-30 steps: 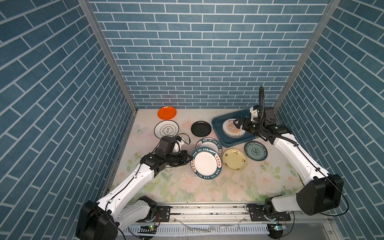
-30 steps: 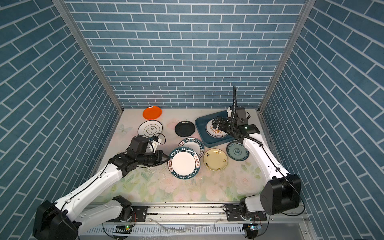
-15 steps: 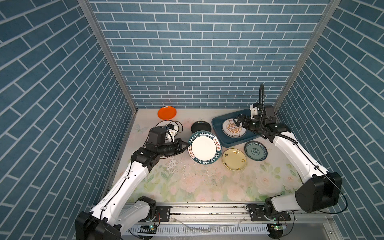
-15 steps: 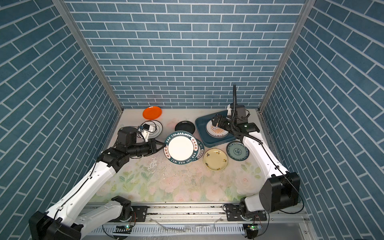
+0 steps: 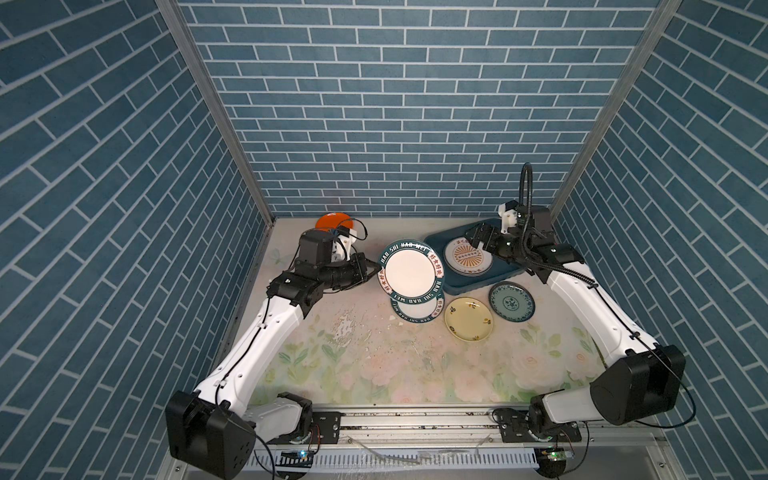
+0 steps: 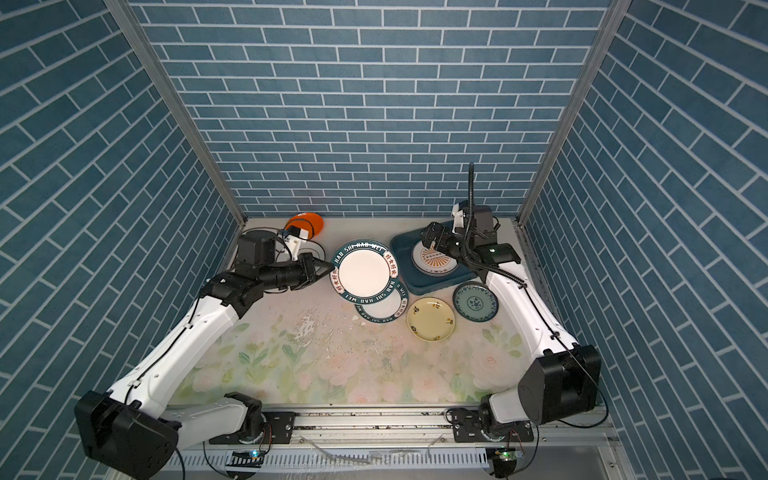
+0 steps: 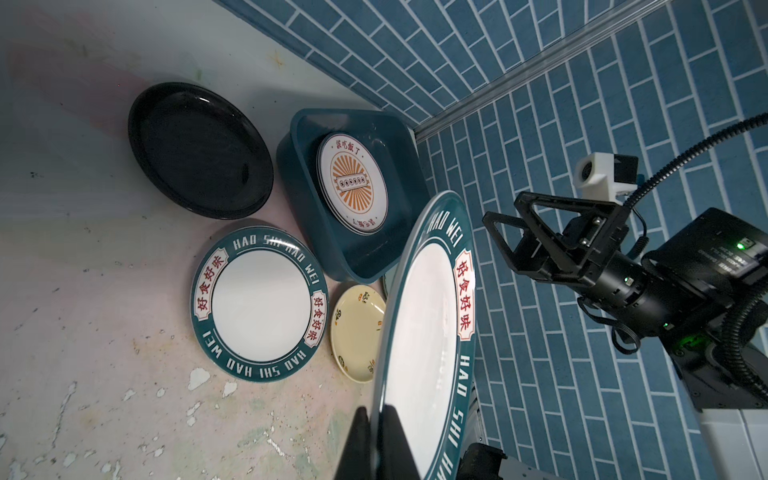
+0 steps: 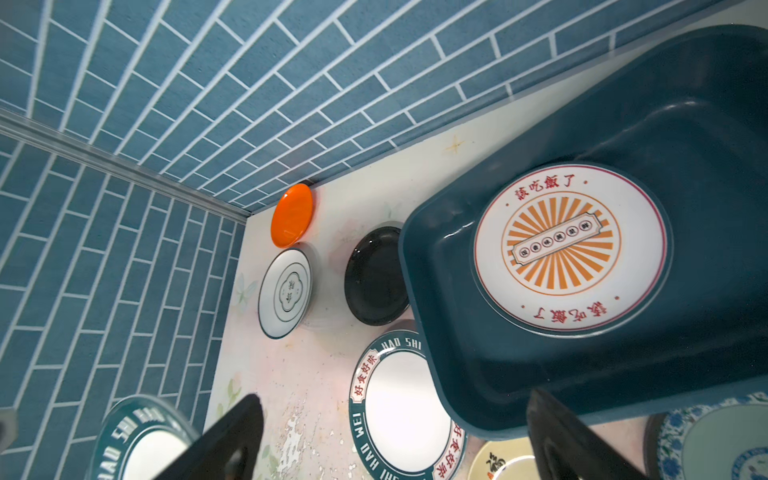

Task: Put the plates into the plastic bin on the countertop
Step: 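Carry the upright green-rimmed plate toward the right gripper above the bin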

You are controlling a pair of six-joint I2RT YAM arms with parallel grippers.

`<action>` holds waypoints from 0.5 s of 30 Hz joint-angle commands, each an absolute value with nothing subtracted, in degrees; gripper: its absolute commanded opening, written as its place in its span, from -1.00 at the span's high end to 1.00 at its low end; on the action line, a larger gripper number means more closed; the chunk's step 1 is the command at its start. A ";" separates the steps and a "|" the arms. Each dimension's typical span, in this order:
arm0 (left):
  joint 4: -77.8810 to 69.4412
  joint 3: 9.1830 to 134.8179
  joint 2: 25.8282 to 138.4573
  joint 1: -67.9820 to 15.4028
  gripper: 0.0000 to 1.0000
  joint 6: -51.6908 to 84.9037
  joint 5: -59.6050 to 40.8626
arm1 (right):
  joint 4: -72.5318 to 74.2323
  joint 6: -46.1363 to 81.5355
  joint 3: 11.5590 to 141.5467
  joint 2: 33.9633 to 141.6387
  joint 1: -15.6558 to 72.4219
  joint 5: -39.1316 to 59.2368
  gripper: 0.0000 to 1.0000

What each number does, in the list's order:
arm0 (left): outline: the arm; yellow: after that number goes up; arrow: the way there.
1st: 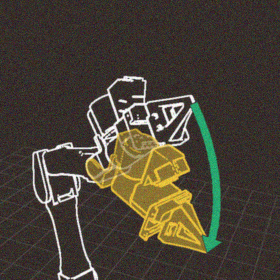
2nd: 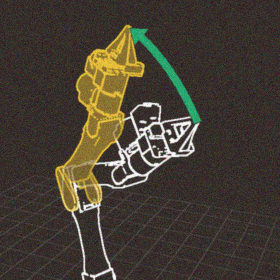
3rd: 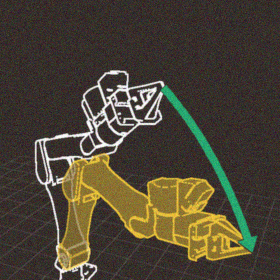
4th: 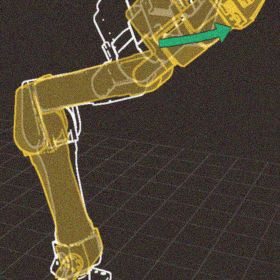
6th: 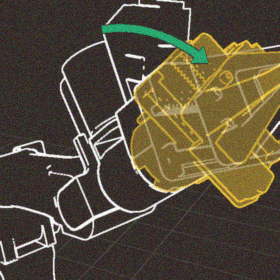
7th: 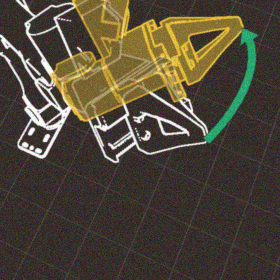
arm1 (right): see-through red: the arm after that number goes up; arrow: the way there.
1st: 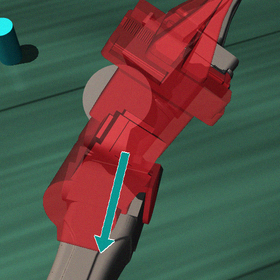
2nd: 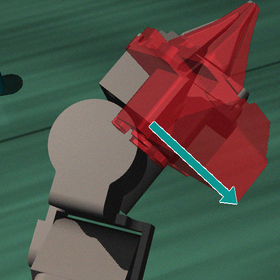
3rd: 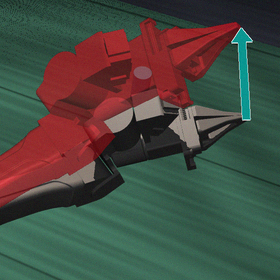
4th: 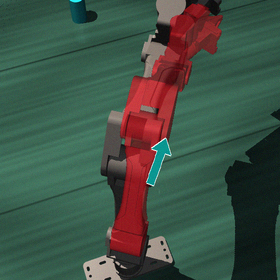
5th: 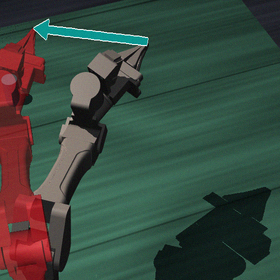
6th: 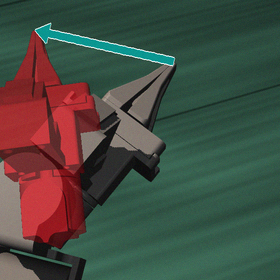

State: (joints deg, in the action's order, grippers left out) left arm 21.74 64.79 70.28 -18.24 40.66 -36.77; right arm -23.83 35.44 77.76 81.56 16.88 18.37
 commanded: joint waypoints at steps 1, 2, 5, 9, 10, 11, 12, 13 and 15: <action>18.52 68.70 72.52 -17.84 1.00 40.34 -38.45 | -22.74 36.83 80.04 81.97 17.14 23.48 -0.97; 17.94 69.35 73.60 -17.84 1.00 40.64 -38.58 | -22.87 36.83 80.32 82.37 17.13 24.63 -0.96; 17.01 71.33 76.60 -17.76 1.00 41.69 -39.08 | -22.92 37.45 80.51 83.03 17.14 26.33 -0.94; 14.66 72.66 79.30 -17.84 1.00 42.55 -39.29 | -22.26 38.50 79.24 82.53 17.13 25.66 -0.94; 13.50 72.60 79.57 -17.84 1.00 43.07 -39.25 | -22.28 38.50 79.23 82.48 17.14 25.86 -0.94; 11.96 72.51 79.92 -17.84 1.00 43.79 -39.19 | -22.28 38.49 79.39 82.52 17.14 26.37 -0.94; 10.87 72.58 80.31 -17.84 1.00 44.20 -39.04 | -22.15 38.45 79.49 82.59 17.14 26.98 -0.94; 10.47 72.87 80.77 -17.84 1.00 44.46 -38.88 | -22.23 38.41 79.66 82.74 17.12 27.51 -0.94; 10.26 73.82 82.12 -17.84 1.00 44.55 -38.90 | -22.03 38.50 79.98 83.21 17.14 28.38 -0.93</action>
State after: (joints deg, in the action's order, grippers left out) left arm 15.29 71.02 81.47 -18.22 43.33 -37.76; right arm -23.07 37.28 79.22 82.48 16.88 25.89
